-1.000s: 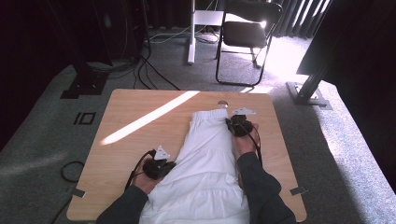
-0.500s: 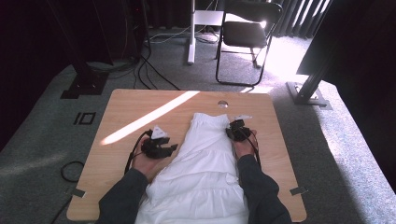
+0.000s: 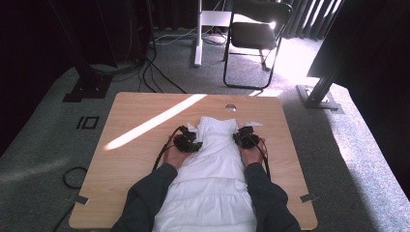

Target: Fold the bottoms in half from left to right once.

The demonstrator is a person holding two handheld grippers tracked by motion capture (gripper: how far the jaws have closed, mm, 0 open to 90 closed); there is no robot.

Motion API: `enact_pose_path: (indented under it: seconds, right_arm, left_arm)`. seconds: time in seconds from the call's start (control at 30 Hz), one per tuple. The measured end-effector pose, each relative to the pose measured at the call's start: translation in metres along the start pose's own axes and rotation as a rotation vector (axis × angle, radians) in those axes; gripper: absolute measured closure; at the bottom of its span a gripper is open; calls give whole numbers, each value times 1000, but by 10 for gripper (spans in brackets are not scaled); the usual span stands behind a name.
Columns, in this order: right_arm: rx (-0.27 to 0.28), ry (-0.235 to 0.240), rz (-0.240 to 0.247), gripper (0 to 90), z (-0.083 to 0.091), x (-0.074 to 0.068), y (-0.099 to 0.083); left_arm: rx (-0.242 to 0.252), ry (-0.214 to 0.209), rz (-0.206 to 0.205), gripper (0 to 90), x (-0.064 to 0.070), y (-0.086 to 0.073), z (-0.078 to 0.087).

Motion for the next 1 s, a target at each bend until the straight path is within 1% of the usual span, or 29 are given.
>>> enact_pose_path:
  seconds: [0.03, 0.07, 0.13, 0.27, 0.3, 0.33, 0.4, 0.43, 0.53, 0.57, 0.6, 0.63, 0.67, 0.7, 0.73, 0.77, 0.8, 0.83, 0.87, 0.9, 0.93, 0.97, 1.0]
  right_arm:
    - [-1, 2, 1, 798, 1, -2, -1]
    - [-5, 11, 14, 798, 4, -9, -3]
    - [-9, 29, 20, 797, 6, -17, -5]
    - [-12, 74, 32, 796, 12, -36, -10]
    - [-14, 84, 44, 796, 14, -42, -12]
    - [-17, 96, 57, 796, 16, -49, -14]
    - [-15, 125, 83, 796, 20, -62, -17]
    - [-10, 134, 98, 795, 21, -67, -18]
    - [-5, 161, 120, 789, 24, -78, -21]
    - [-8, 165, 121, 788, 25, -80, -21]
    - [-8, 167, 122, 788, 25, -81, -21]
    - [-8, 170, 120, 788, 24, -81, -21]
    - [-7, 172, 123, 788, 24, -81, -21]
    - [-8, 175, 124, 789, 24, -80, -21]
    - [-8, 176, 123, 789, 24, -80, -21]
    - [-8, 177, 123, 789, 24, -80, -21]
    - [-6, 176, 125, 789, 24, -80, -21]
    - [-7, 175, 126, 789, 24, -80, -21]
    - [-5, 176, 126, 789, 24, -80, -21]
    - [-4, 177, 124, 789, 24, -80, -21]
    - [-4, 178, 124, 789, 24, -80, -21]
    - [-5, 178, 124, 789, 24, -80, -21]
    - [-5, 178, 124, 789, 24, -80, -21]
  left_arm:
    - [-5, 20, -16, 700, 0, -5, 5]
    - [-1, 17, -16, 772, 1, -9, 7]
    - [-3, 14, -13, 799, 4, -19, 16]
    - [-11, 23, -11, 805, 10, -42, 36]
    - [-10, 24, -8, 806, 11, -47, 41]
    - [-10, 29, 5, 806, 12, -54, 46]
    - [0, 21, 30, 809, 15, -66, 56]
    - [2, 21, 35, 810, 16, -71, 61]
    - [2, 10, 41, 807, 20, -84, 72]
    - [-2, 7, 36, 801, 21, -86, 74]
    - [-6, 8, 38, 780, 21, -87, 75]
    - [-12, 17, 38, 738, 19, -87, 75]
    - [-13, 29, 37, 679, 17, -86, 75]
    - [-9, 32, 41, 631, 14, -84, 76]
    - [2, 30, 52, 595, 10, -81, 77]
    - [22, 34, 76, 560, 6, -76, 80]
    - [31, 34, 87, 526, 3, -72, 83]
    - [59, 27, 103, 504, 0, -67, 86]
    - [80, 29, 104, 473, -3, -61, 89]
    - [99, 24, 100, 442, -6, -52, 91]
    - [101, 22, 99, 399, -8, -48, 90]
    - [103, 23, 98, 392, -10, -45, 89]
    - [105, 14, 111, 384, -12, -40, 85]
Point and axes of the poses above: each handheld gripper's, and its own axes: z roughly backward along the jaws, y roughly out of its top, x roughly to its right, the point moved 8 cm from there along -z, roughly forward along the jaws, and after that the axes turned 6 degrees about z, right-handed, at the moved point
